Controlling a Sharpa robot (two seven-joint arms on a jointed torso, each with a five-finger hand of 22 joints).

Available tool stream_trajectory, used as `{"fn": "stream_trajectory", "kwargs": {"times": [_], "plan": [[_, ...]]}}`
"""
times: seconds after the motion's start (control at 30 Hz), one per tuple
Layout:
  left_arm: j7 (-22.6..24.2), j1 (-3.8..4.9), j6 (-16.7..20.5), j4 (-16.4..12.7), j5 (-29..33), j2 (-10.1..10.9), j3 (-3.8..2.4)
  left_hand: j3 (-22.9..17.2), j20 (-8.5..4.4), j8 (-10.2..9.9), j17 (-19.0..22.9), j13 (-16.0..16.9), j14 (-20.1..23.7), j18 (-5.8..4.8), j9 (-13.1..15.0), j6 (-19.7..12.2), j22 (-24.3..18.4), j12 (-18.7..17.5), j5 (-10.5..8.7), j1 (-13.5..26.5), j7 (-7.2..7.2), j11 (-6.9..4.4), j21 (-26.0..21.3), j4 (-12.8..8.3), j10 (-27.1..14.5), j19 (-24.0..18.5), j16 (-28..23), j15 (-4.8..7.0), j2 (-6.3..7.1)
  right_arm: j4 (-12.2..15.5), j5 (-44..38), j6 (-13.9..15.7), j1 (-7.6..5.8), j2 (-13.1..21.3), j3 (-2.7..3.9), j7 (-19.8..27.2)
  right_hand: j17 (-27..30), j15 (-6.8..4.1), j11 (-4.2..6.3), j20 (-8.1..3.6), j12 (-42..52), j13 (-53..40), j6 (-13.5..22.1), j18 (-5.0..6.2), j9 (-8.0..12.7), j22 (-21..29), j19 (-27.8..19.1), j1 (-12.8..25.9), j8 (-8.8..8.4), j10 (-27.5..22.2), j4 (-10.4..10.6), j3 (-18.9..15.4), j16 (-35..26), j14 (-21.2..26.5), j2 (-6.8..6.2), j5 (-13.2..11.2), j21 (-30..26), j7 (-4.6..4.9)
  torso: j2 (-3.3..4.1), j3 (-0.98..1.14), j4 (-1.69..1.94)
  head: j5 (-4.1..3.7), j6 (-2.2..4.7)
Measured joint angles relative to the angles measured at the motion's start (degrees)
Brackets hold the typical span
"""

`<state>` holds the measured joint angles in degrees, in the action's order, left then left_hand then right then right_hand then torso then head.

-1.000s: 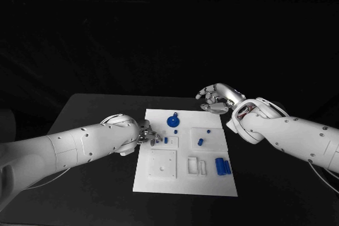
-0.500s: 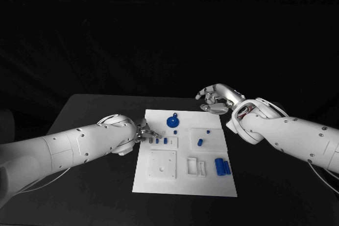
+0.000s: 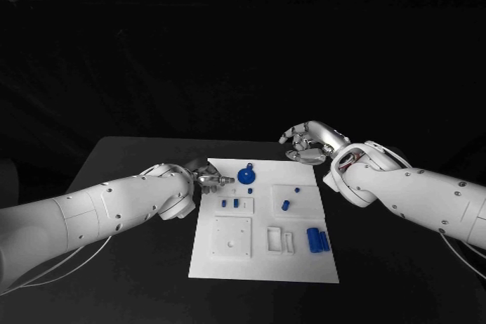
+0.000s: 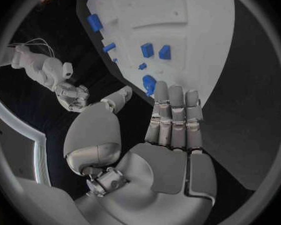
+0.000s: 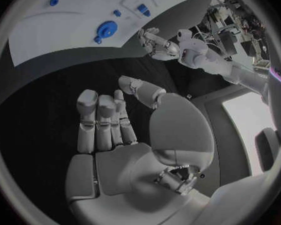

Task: Assemble the parts on the task board

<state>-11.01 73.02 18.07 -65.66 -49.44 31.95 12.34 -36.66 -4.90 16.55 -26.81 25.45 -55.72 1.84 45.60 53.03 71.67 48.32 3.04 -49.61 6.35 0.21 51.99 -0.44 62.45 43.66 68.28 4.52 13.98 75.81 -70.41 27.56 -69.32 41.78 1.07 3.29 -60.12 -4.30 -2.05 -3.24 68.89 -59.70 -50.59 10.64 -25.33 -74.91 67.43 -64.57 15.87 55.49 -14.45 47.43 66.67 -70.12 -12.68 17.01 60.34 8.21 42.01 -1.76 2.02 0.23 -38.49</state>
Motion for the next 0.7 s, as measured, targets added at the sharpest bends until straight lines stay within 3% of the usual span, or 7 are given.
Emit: {"fn": "stream_trajectory", "kwargs": {"times": [0.07,0.13,0.2,0.27,0.47,0.57,0.7], "plan": [[3.0,-0.01,1.3,-0.1,0.5,0.0,0.00,-0.4,0.40,-0.2,0.6,-1.7,1.0,-0.54,-0.8,-0.5,-0.2,-3.0,1.93,-6.2,0.49,0.83,-1.0,-5.5,-1.4,-0.9,-1.3,-1.01,-2.13,-0.2,0.1,0.0,0.00,0.0,0.00,0.0,0.0,0.16,0.00,0.01,0.0,0.0,0.0,0.00,0.1,0.0,0.0,0.0,0.00,0.0,0.0,0.0,0.0,0.2,0.00,0.1,0.0,0.02,0.00,0.01,-0.01,-0.06,0.08],[5.1,-0.02,2.0,-0.1,0.7,-0.2,0.00,-0.8,0.50,-0.7,0.8,-3.5,0.9,-0.54,-1.6,-1.0,-0.2,-6.3,2.49,-10.1,0.99,1.90,-1.2,-9.2,-3.4,-1.0,-1.7,-1.60,-3.26,-0.3,0.1,0.0,0.00,-0.1,0.00,0.0,0.1,0.16,0.00,0.08,0.0,0.0,0.0,0.00,0.1,0.0,-0.1,0.0,0.00,0.0,0.0,0.0,0.0,0.2,0.00,0.1,-0.2,0.03,0.00,0.02,-0.02,-0.11,0.15],[7.7,-0.02,2.5,-0.1,0.8,-0.5,0.00,-1.1,0.49,-1.1,0.8,-6.1,0.8,-0.54,-2.8,-1.1,-0.1,-10.7,2.80,-13.8,1.10,2.97,-1.2,-12.8,-4.5,-1.0,-2.0,-2.23,-4.02,-0.5,0.2,0.0,0.00,-0.1,0.00,0.0,0.0,0.16,0.00,0.08,0.0,0.1,0.0,0.00,0.1,0.0,-0.1,0.0,0.00,0.0,0.2,-0.2,0.0,0.2,0.00,0.1,-0.2,0.04,0.01,0.02,-0.03,-0.18,0.27],[10.4,-0.03,3.0,0.2,0.5,-1.1,0.00,-1.0,0.50,-1.9,1.0,-9.2,0.8,-0.54,-4.3,-1.0,0.2,-16.3,2.17,-15.6,1.12,4.27,-1.8,-15.1,-4.3,-1.0,-2.6,-3.18,-4.16,-0.8,0.2,0.0,0.00,-0.3,0.00,0.0,0.0,0.16,-0.21,0.08,0.0,0.1,0.1,0.00,0.1,0.0,-0.1,0.2,0.00,-0.2,0.2,-0.2,0.0,0.2,-0.22,0.1,-0.2,0.06,0.01,0.02,-0.05,-0.21,0.37],[15.4,-0.02,4.0,2.1,-3.8,-3.1,0.02,-0.8,0.40,-1.9,0.9,-12.3,0.2,-0.44,-5.9,-0.2,0.6,-22.6,1.56,-17.4,0.89,5.28,-1.8,-15.8,-3.5,-0.2,-2.8,-3.95,-3.36,-1.2,0.4,0.0,0.01,-0.7,-0.01,0.1,0.0,0.16,-0.20,0.09,0.0,0.1,0.1,0.00,0.1,0.0,-0.1,0.2,0.00,-0.2,0.2,-0.2,0.0,0.2,-0.22,0.3,-0.2,0.07,0.01,0.09,-0.11,-0.30,0.75],[16.4,0.00,4.1,3.1,-7.3,-4.2,0.09,-0.5,0.12,-2.3,0.2,-13.4,-1.0,0.74,-6.7,0.2,1.1,-25.4,1.56,-17.9,0.87,5.10,-1.6,-16.0,-2.2,1.0,-1.8,-3.60,-3.30,-1.3,0.5,0.0,0.01,-0.9,-0.01,0.1,0.0,0.16,-0.20,0.09,0.0,0.1,0.1,0.00,0.1,0.0,-0.1,0.2,0.00,-0.2,0.2,-0.2,0.0,0.2,-0.22,0.3,-0.2,0.08,0.02,0.13,-0.18,-0.34,0.86],[16.9,0.07,4.0,5.0,-12.6,-5.9,0.21,-0.3,-0.44,-2.8,-0.9,-14.2,-3.0,1.28,-7.5,0.4,2.0,-28.0,2.26,-18.7,0.69,4.78,-0.1,-15.8,-1.6,2.9,0.3,-3.33,-3.27,-1.3,0.5,0.0,0.01,-1.0,-0.01,0.1,0.0,0.16,-0.20,0.09,0.0,0.1,0.1,0.00,0.1,0.0,-0.1,0.2,0.00,-0.2,0.2,-0.2,0.0,0.2,-0.22,0.3,-0.2,0.08,0.05,0.16,-0.21,-0.42,1.02]]}}
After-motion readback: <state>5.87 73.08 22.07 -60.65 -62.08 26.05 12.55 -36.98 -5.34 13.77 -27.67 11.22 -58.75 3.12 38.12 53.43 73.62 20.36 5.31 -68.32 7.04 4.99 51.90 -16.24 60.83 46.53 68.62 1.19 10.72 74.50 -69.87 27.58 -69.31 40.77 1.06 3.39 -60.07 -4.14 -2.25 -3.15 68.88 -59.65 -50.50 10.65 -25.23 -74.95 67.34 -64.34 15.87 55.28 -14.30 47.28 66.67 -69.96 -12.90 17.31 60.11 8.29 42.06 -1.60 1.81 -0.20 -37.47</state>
